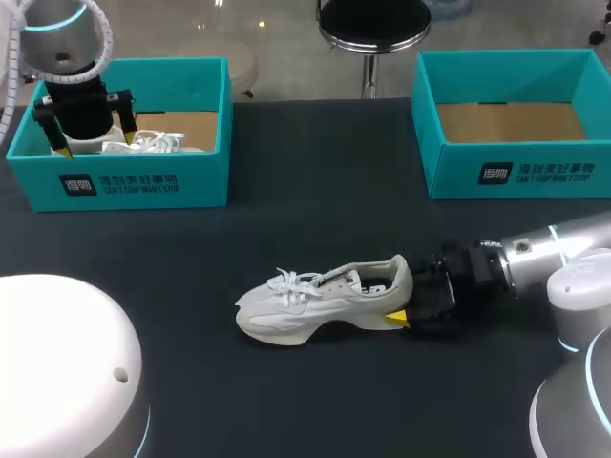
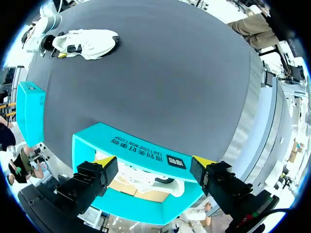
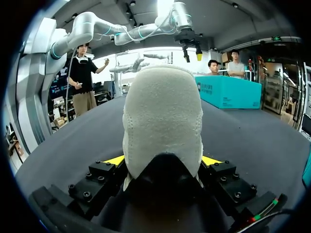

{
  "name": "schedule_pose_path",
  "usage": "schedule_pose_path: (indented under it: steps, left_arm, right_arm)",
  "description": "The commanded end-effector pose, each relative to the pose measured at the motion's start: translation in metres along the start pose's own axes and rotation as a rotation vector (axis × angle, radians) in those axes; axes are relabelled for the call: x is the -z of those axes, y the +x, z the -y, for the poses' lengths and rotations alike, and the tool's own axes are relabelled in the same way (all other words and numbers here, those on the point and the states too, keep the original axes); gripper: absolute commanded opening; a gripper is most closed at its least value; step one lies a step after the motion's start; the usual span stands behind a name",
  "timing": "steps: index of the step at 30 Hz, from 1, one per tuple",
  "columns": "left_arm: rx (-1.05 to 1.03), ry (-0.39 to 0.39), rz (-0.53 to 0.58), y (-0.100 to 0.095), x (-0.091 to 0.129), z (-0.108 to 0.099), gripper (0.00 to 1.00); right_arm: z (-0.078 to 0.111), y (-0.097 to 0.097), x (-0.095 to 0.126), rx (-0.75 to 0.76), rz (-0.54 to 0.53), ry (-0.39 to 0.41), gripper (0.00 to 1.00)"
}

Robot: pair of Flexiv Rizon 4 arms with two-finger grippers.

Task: Take the shoe out of the shoebox, open the shoe tongue, remove and reinsert the insole, then place the shoe into the shoebox

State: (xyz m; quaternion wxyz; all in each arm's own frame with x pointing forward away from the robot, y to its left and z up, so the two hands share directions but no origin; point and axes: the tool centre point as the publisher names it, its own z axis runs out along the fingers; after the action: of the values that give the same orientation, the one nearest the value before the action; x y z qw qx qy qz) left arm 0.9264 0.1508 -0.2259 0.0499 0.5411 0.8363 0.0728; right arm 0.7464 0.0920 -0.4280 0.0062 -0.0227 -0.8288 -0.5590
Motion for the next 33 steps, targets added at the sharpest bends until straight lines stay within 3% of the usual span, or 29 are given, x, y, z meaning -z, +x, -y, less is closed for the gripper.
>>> schedule_pose_path:
  steps: [1,9,11,17,19,25,33]
  left_arm:
    - [0.372,0.028,-0.111,-0.02,0.001,0.007,1.0]
    - [0.839,0.06,-0.175,-0.039,0.011,0.035,1.0]
    - [0.929,0.038,-0.179,-0.043,0.013,0.046,1.0]
    - [1.127,0.087,-0.208,-0.057,0.014,0.086,1.0]
    - [1.185,0.058,-0.21,-0.062,0.012,0.1,1.0]
    - [1.188,0.063,-0.252,-0.079,0.008,0.138,1.0]
    - [1.188,0.063,-0.252,-0.079,0.008,0.138,1.0]
  right_arm:
    - [0.004,0.001,-0.007,-0.001,0.002,0.002,0.0]
    - [0.004,0.001,-0.007,-0.001,0.002,0.002,0.0]
    - [0.004,0.001,-0.007,-0.001,0.002,0.002,0.0]
    - [0.004,0.001,-0.007,-0.001,0.002,0.002,0.0]
    - [0.004,0.001,-0.007,-0.001,0.002,0.002,0.0]
    - [0.004,0.001,-0.007,-0.001,0.002,0.002,0.0]
    - [0.004,0.001,-0.007,-0.001,0.002,0.002,0.0]
